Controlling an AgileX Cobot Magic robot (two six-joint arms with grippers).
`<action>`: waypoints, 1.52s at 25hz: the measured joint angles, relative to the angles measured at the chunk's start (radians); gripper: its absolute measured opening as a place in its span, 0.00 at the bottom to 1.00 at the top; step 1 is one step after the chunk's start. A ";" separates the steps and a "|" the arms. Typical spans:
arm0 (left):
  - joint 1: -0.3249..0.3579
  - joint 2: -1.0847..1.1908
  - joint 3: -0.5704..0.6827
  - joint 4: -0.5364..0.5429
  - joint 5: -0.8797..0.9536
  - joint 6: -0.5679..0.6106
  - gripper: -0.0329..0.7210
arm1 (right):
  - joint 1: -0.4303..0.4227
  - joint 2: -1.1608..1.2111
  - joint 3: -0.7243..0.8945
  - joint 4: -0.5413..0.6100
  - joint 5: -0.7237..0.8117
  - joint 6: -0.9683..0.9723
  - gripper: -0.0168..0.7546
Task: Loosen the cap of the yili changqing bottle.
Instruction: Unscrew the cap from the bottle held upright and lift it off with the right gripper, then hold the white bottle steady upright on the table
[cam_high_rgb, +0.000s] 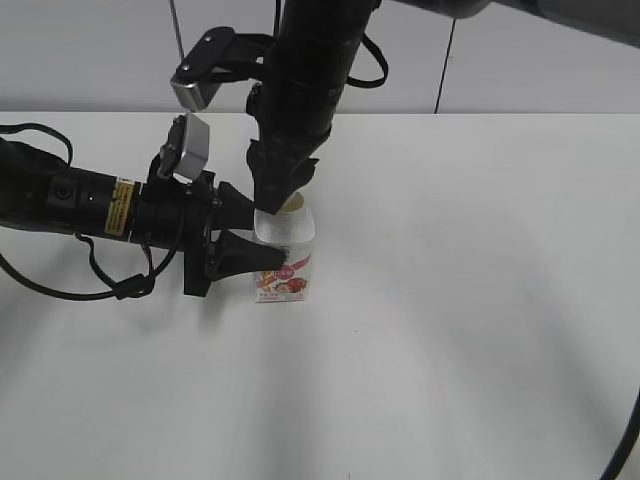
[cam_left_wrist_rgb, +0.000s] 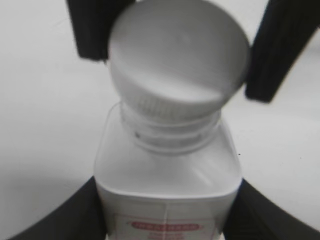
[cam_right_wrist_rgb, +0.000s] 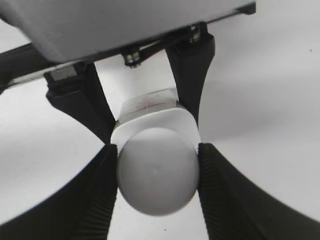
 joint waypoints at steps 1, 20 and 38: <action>0.000 0.000 0.000 0.000 0.000 0.000 0.57 | 0.000 -0.009 0.000 0.002 0.000 -0.001 0.52; 0.000 0.000 0.000 0.000 0.001 0.000 0.57 | -0.188 -0.234 0.074 -0.050 0.000 0.203 0.52; 0.000 0.000 0.000 -0.031 0.001 0.000 0.57 | -0.424 -0.389 0.607 -0.037 -0.158 0.449 0.52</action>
